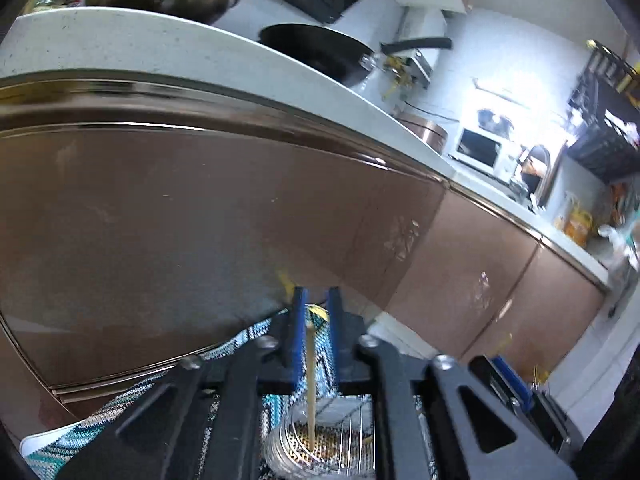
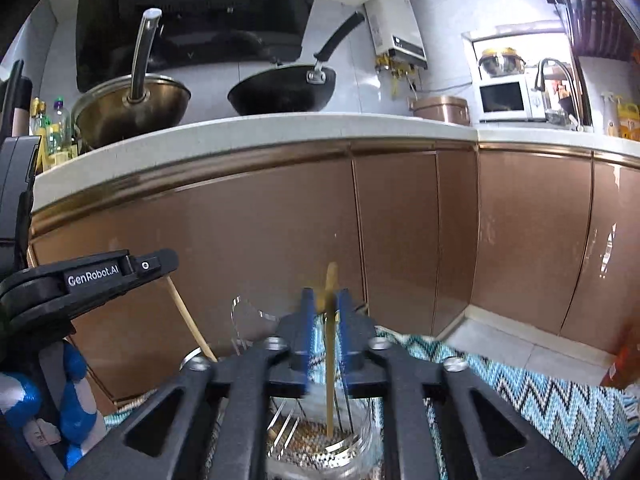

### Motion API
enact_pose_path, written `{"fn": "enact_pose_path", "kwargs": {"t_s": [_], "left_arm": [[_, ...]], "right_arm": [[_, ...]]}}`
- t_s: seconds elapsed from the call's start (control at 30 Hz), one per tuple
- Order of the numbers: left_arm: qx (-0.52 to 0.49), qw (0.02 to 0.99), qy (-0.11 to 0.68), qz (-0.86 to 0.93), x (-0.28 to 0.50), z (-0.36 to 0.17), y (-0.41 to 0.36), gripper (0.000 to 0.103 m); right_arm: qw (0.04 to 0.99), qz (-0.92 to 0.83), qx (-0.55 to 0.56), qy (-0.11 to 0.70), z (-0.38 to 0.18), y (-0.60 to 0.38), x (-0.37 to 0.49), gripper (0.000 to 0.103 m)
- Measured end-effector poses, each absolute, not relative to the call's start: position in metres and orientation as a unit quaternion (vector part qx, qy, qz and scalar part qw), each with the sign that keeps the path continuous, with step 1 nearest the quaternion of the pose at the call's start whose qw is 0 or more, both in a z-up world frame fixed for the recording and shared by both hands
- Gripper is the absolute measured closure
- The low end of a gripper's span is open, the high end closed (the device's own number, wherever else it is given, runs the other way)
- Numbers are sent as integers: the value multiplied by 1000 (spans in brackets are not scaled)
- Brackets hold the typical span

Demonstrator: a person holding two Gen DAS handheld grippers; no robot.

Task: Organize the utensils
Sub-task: 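Lift the left tool's chopstick over the rack while the right tool carries its chopstick there too, then open the left tool over the cup while the right tool releases its chopstick into it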

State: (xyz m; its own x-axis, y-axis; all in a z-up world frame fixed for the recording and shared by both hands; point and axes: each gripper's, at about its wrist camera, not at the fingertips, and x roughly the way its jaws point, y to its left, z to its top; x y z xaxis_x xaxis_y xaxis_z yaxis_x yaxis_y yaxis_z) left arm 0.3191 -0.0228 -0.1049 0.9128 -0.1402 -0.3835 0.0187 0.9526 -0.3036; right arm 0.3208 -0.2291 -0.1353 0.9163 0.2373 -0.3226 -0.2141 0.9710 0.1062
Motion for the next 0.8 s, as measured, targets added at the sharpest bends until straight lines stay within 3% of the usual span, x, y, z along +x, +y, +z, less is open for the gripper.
{"fn": "enact_pose_path", "kwargs": {"t_s": [0.03,0.2,0.43,0.8], "left_arm": [[-147,967,204,-47,316,-104,-24,70],[-139,970,193,-48,294,-81,-27,60],[-106,975,190,-39,234,-43,-27,59],[-105,964,241,-36,128,-22,-16,59]], "right_arm": [[978,117,33,171,-136,-230,319,71],[980,120,33,154,-112,-240,297,66],[983,116,29,136,-64,-267,248,64],[971,118,22,208,-38,-299,176,64]]}}
